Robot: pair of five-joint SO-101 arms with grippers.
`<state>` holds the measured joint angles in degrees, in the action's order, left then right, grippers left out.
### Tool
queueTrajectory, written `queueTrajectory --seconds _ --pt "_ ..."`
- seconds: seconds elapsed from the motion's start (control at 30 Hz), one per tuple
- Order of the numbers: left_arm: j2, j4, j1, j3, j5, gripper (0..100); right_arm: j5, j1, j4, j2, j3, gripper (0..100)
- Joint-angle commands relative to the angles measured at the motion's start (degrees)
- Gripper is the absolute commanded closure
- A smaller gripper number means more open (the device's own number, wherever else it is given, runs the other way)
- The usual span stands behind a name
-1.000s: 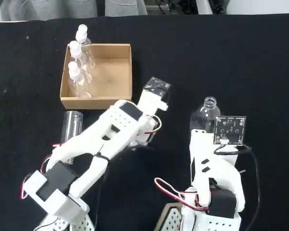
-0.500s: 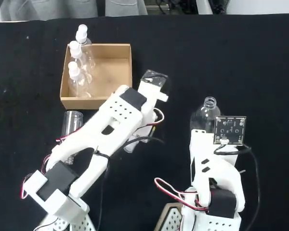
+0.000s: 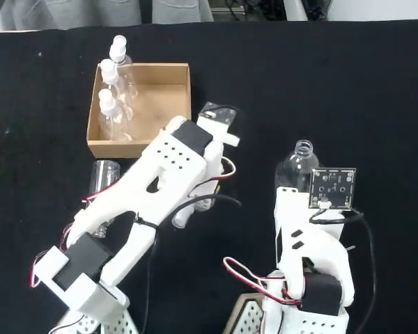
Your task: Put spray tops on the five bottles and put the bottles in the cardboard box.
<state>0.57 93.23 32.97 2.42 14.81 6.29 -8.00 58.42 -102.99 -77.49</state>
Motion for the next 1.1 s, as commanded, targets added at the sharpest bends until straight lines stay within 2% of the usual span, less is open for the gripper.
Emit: queueTrajectory --seconds 0.0,0.27,0.67,1.07 --pt "-0.97 4.13 0.57 -5.49 2.99 97 0.09 -1.32 -0.26 -2.77 -0.13 96.3" --pt "-0.97 7.03 0.04 -7.16 3.87 97 0.09 -1.32 -0.26 -2.77 -0.22 96.3" --pt "-0.97 7.56 0.22 -6.90 18.20 97 0.09 -1.32 -0.26 -2.77 -0.22 96.3" --pt "-0.97 7.56 0.22 -7.08 25.58 97 0.09 -1.32 -0.26 -2.77 -0.22 96.3"
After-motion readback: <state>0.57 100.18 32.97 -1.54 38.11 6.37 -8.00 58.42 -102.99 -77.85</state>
